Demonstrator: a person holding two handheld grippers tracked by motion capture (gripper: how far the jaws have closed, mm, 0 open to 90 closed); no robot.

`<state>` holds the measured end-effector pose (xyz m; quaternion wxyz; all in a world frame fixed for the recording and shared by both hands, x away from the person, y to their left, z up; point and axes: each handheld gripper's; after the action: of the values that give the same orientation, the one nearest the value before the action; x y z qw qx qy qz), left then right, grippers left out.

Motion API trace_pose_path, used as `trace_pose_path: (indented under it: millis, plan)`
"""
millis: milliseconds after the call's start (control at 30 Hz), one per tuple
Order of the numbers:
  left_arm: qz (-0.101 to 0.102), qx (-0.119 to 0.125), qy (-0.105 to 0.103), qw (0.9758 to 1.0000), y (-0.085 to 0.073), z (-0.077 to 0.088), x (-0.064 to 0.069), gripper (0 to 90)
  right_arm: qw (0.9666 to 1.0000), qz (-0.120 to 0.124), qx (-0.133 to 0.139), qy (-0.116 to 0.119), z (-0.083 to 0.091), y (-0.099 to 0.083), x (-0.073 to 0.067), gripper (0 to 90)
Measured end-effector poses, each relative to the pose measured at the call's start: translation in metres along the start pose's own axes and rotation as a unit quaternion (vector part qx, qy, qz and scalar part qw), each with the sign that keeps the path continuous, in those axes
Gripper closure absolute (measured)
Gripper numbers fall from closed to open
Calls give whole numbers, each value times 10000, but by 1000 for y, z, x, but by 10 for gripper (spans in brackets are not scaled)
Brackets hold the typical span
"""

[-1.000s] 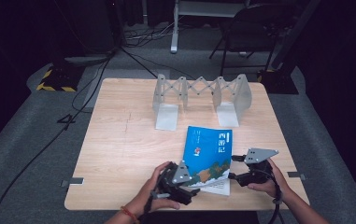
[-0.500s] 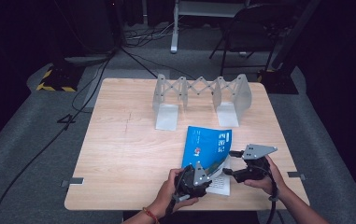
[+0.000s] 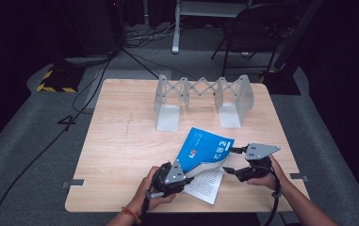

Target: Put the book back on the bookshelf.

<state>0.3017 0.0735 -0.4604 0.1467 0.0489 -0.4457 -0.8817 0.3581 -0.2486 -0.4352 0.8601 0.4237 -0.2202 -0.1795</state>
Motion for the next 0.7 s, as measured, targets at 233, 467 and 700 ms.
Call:
trace_pose_path:
  millis: [233, 467, 700]
  plan:
    - [155, 29, -113, 9998, -17, 23, -12, 737, 9981, 530, -107, 294, -28, 7, -4, 279]
    - [273, 33, -100, 9996, -29, 36, -14, 704, 9942, 961, -126, 463, -52, -2, 3, 518]
    - [177, -266, 300, 9990, -36, 35, -7, 591, 9876, 1555, 45, 224, -46, -4, -7, 629]
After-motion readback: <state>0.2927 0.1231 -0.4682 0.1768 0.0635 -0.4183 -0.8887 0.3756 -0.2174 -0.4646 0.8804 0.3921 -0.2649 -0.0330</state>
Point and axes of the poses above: each handheld gripper's, and its own axes: z roughly backward along the jaws, y roughly out of its top, x roughly to its right, and after that the axes turned 9 degrees about -y, right-handed
